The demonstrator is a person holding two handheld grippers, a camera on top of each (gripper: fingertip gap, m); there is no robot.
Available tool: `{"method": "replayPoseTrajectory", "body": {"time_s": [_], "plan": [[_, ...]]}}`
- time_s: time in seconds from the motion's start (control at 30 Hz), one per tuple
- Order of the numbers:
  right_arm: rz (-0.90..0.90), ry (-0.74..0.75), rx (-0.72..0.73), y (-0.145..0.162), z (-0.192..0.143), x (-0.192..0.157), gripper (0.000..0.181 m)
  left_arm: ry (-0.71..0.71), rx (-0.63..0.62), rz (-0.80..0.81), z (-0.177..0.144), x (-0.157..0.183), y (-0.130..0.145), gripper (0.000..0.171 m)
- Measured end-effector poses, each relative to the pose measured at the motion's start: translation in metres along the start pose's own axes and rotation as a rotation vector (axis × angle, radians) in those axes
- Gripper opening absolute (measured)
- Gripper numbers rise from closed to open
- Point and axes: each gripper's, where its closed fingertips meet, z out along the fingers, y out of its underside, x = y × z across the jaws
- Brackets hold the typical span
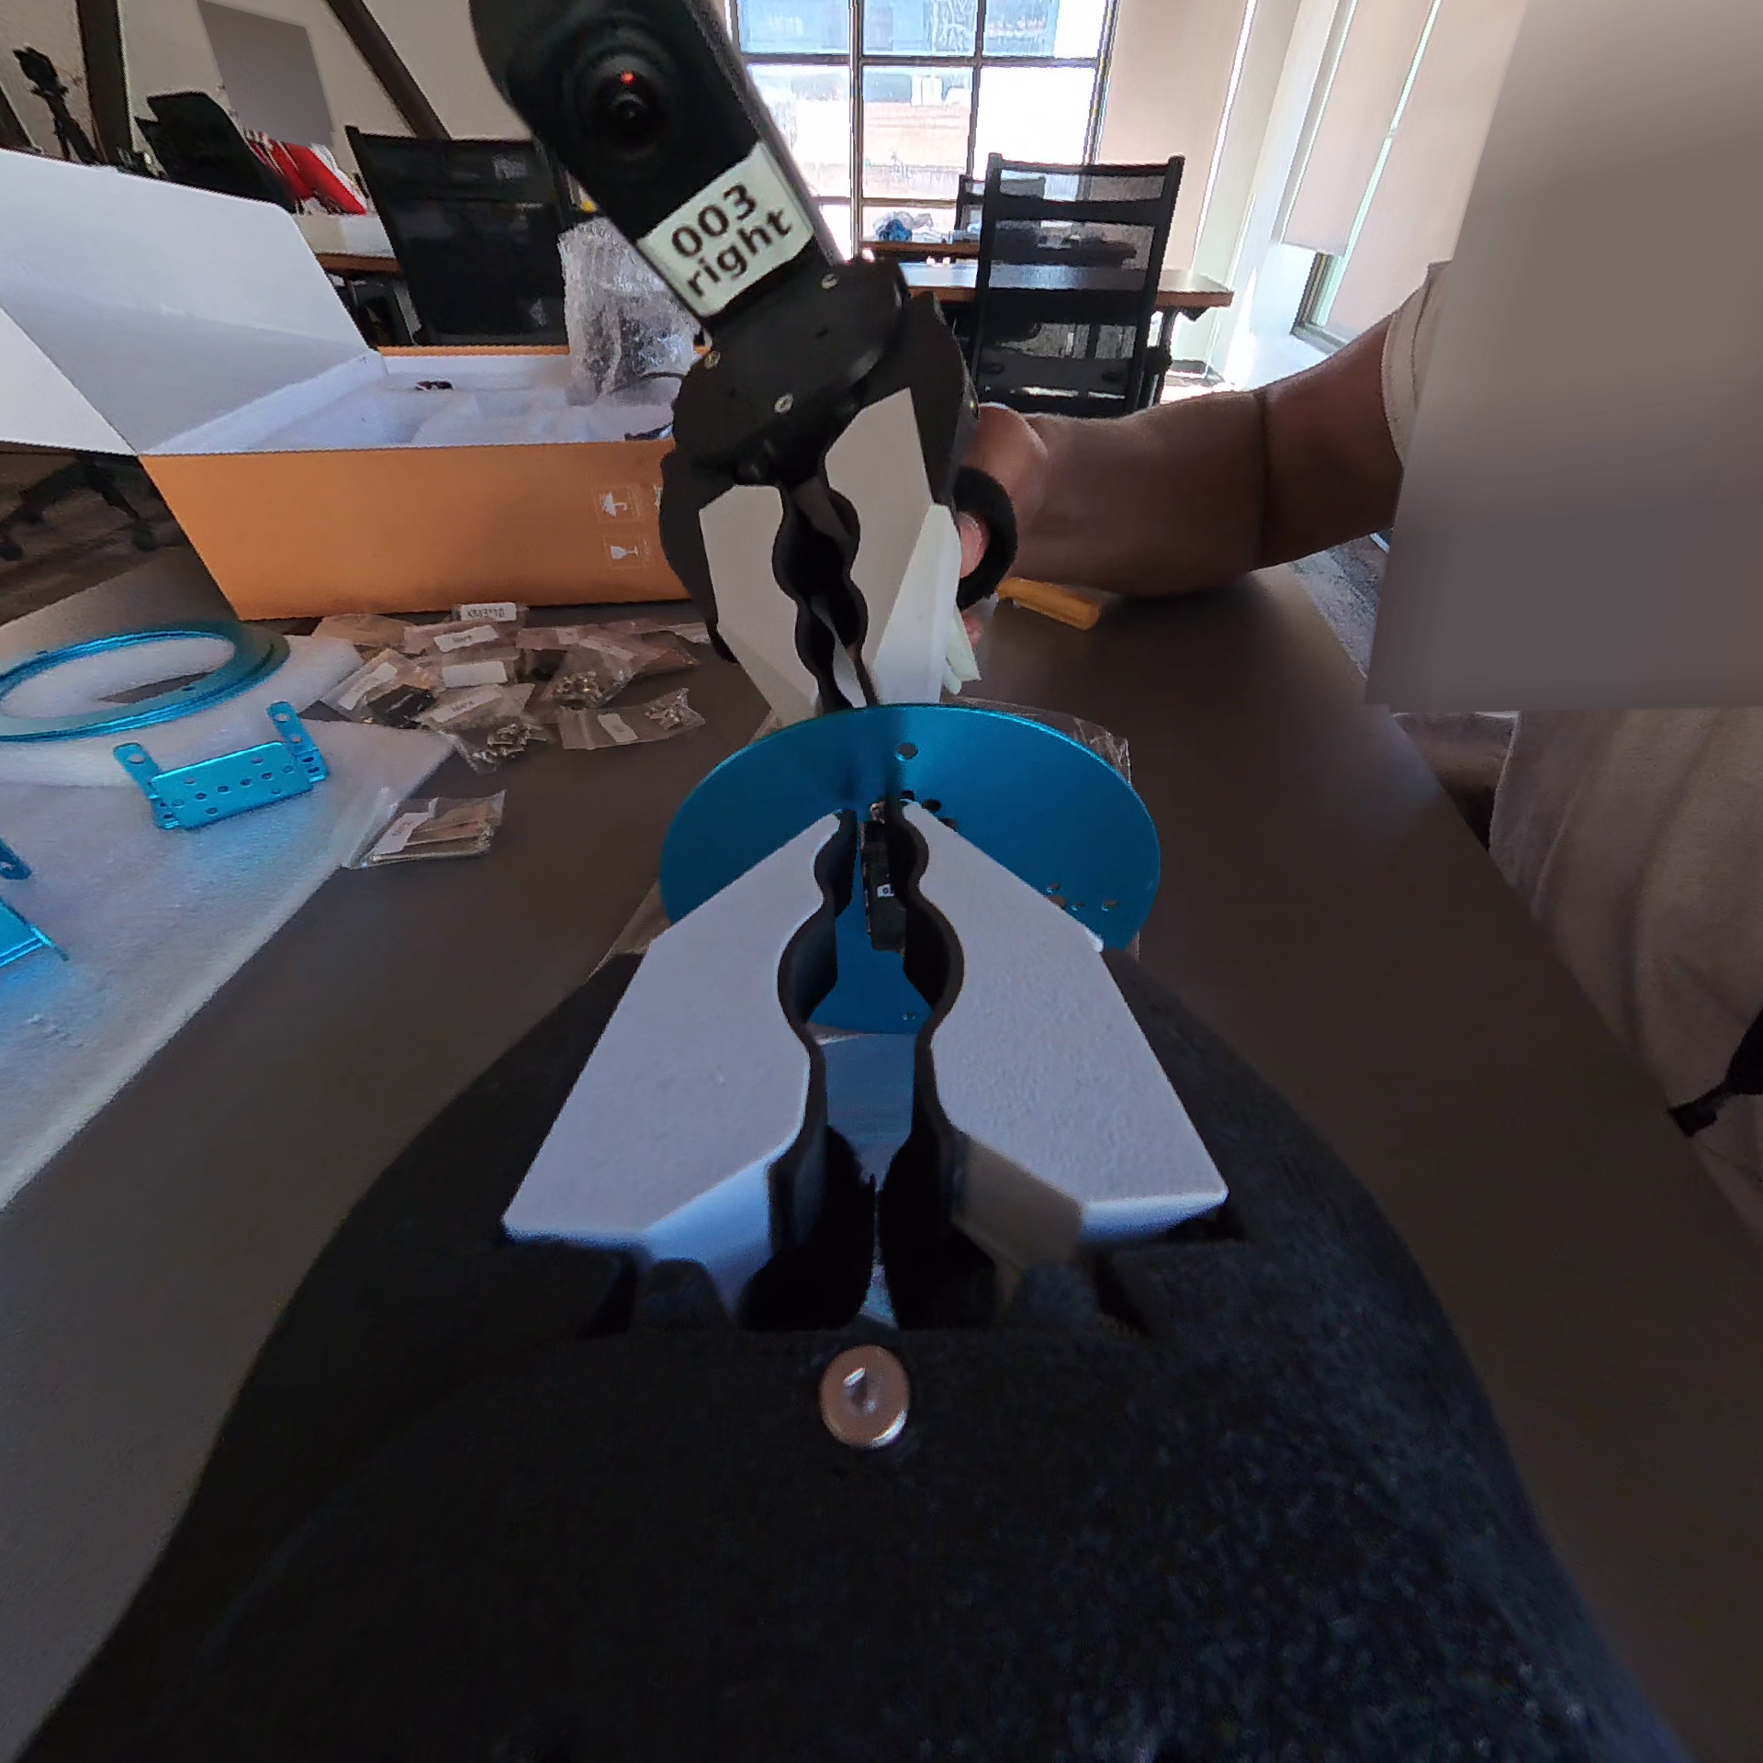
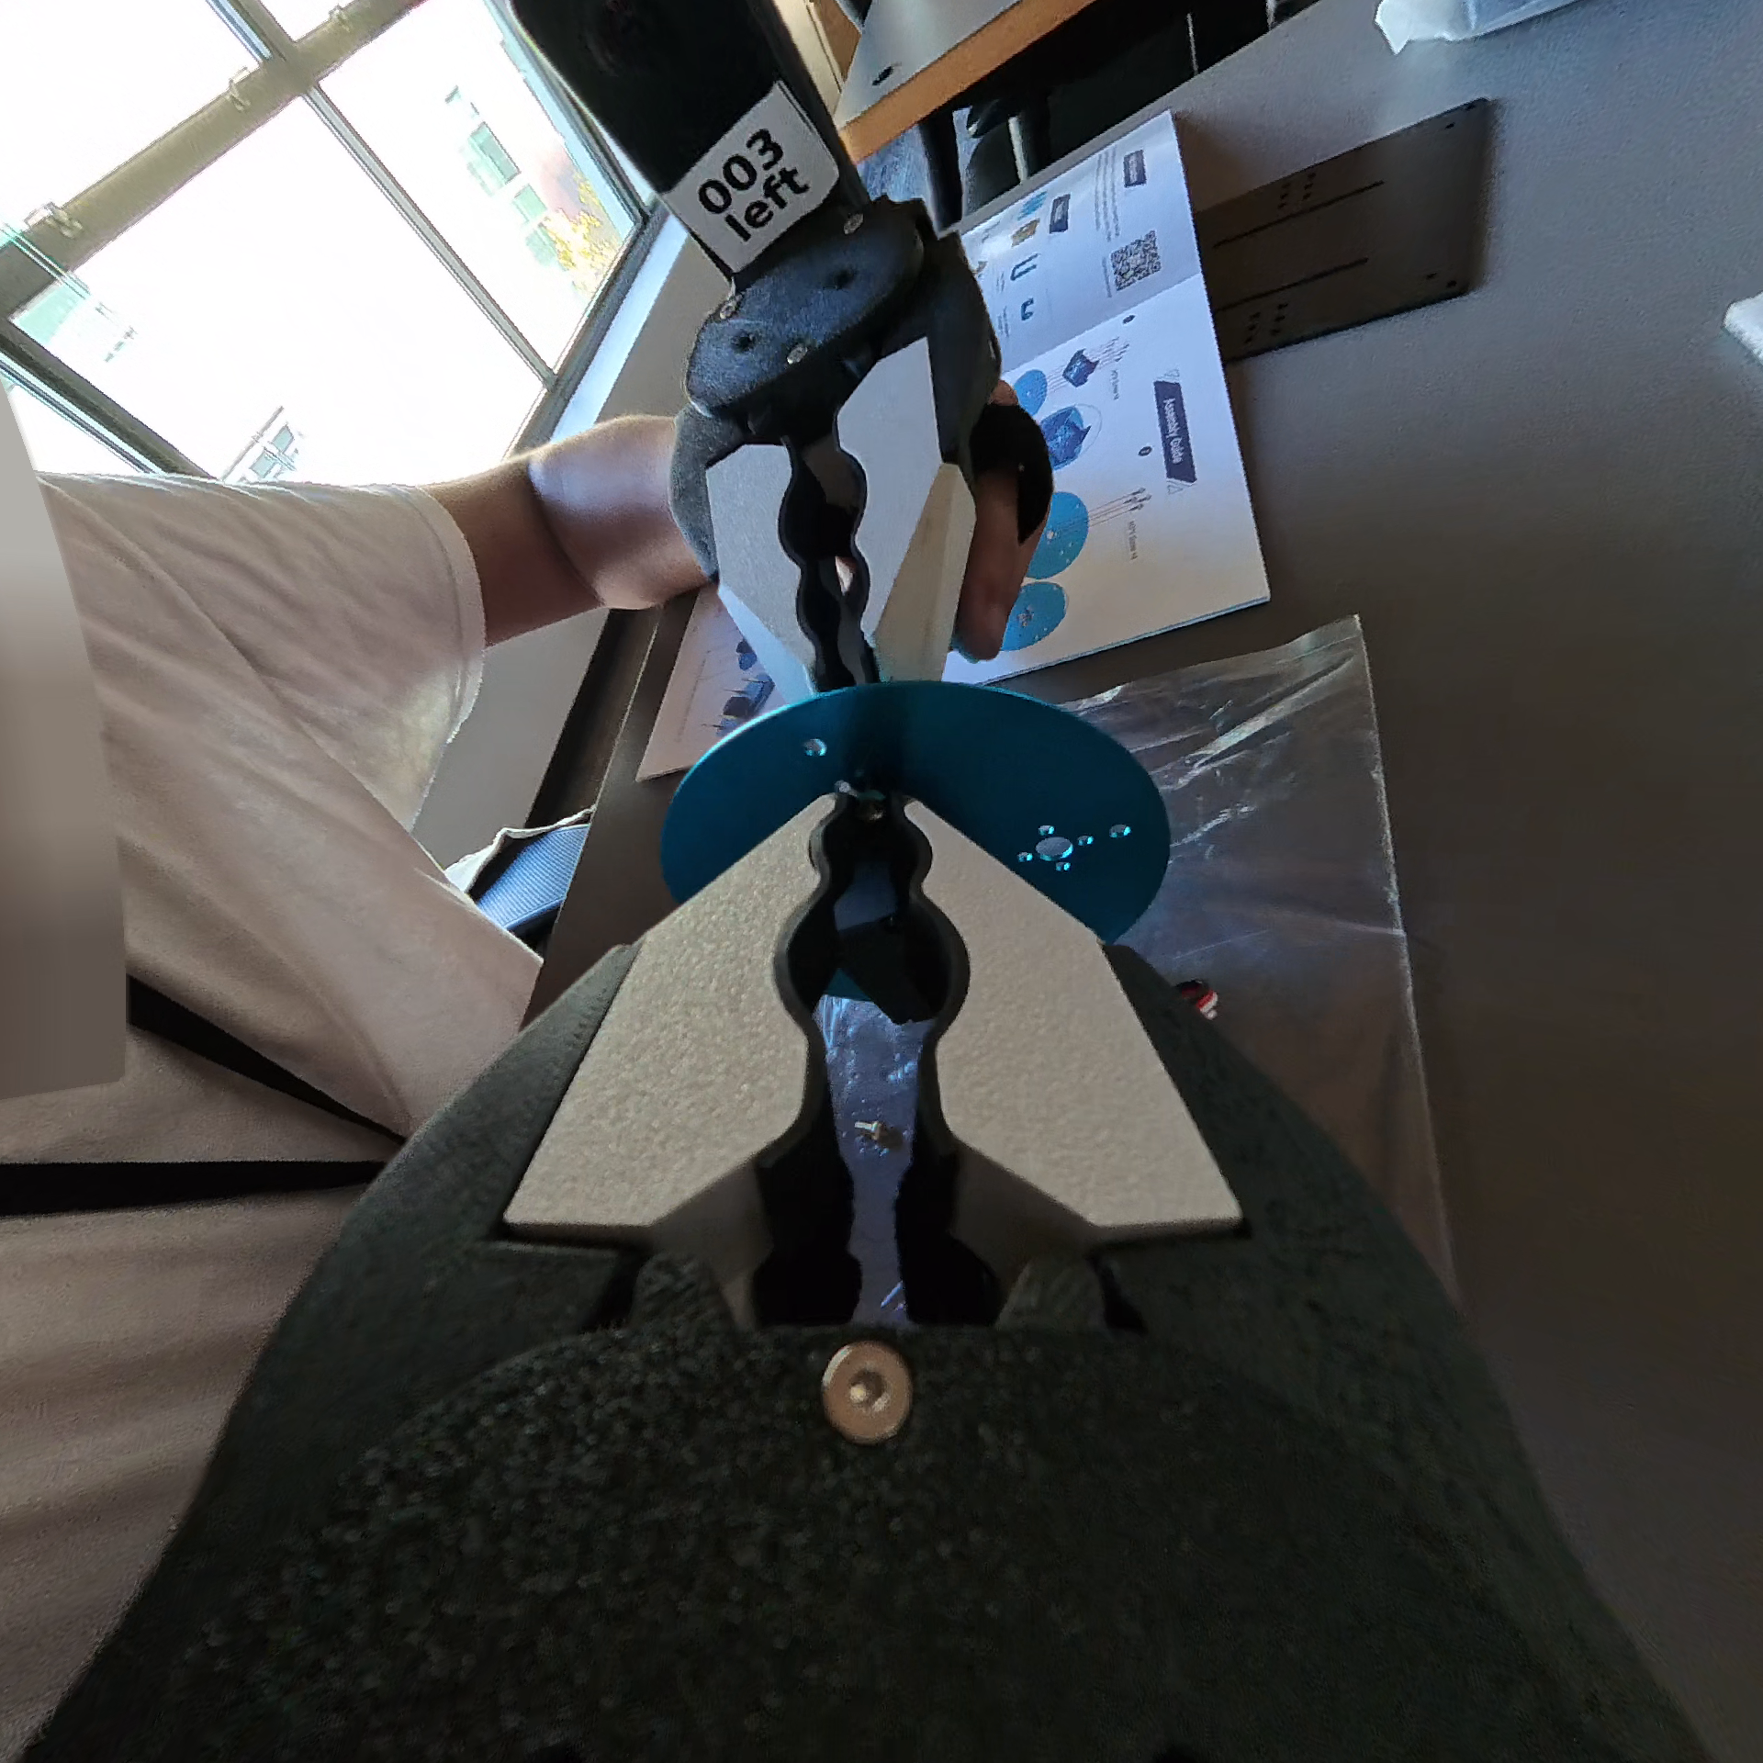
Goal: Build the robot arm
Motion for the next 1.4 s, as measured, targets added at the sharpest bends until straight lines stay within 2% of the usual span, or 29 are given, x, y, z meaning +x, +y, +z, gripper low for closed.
{"method": "replayPoseTrajectory", "body": {"time_s": [0.27,0.47,0.53,0.6,0.7,0.87,0.93,0.97,1.13,1.23,1.33,1.4], "plan": [[-0.047,0.01,-0.008,0.0,0.002,-0.001,0.005,-0.001,0.005,0.016,-0.001,0.001,-0.001,0.005],[-0.095,-0.052,-0.009,0.0,0.004,-0.003,0.005,-0.104,0.089,0.11,-0.014,-0.015,-0.018,0.031],[-0.116,-0.085,-0.016,0.0,0.006,-0.005,0.005,-0.045,0.135,0.14,-0.015,-0.008,-0.023,0.038],[-0.115,-0.132,-0.022,0.0,0.007,-0.006,0.005,0.047,0.157,0.102,-0.018,0.001,-0.027,0.048],[-0.108,-0.201,-0.048,0.001,0.008,-0.008,0.005,0.144,0.073,0.079,-0.023,0.002,-0.028,0.049],[-0.1,-0.261,-0.071,0.001,0.003,-0.006,0.004,0.248,-0.14,0.211,-0.01,0.004,-0.018,0.049],[-0.091,-0.291,-0.064,0.002,0.0,-0.007,0.005,0.275,-0.204,0.275,0.001,0.002,-0.01,0.045],[-0.086,-0.303,-0.058,0.003,-0.001,-0.007,0.005,0.293,-0.228,0.295,0.004,0.002,-0.006,0.037],[-0.069,-0.313,-0.051,0.003,-0.004,-0.005,0.005,0.359,-0.228,0.27,0.009,-0.003,-0.005,0.024],[-0.071,-0.302,-0.04,0.002,-0.005,-0.002,0.005,0.348,-0.253,0.294,0.007,-0.006,-0.003,0.016],[-0.064,-0.298,-0.041,0.002,-0.008,0.001,0.004,0.317,-0.253,0.301,0.009,-0.008,-0.001,0.016],[-0.065,-0.294,-0.046,0.003,-0.008,0.002,0.004,0.316,-0.269,0.272,0.01,-0.007,0.003,0.025]]}}
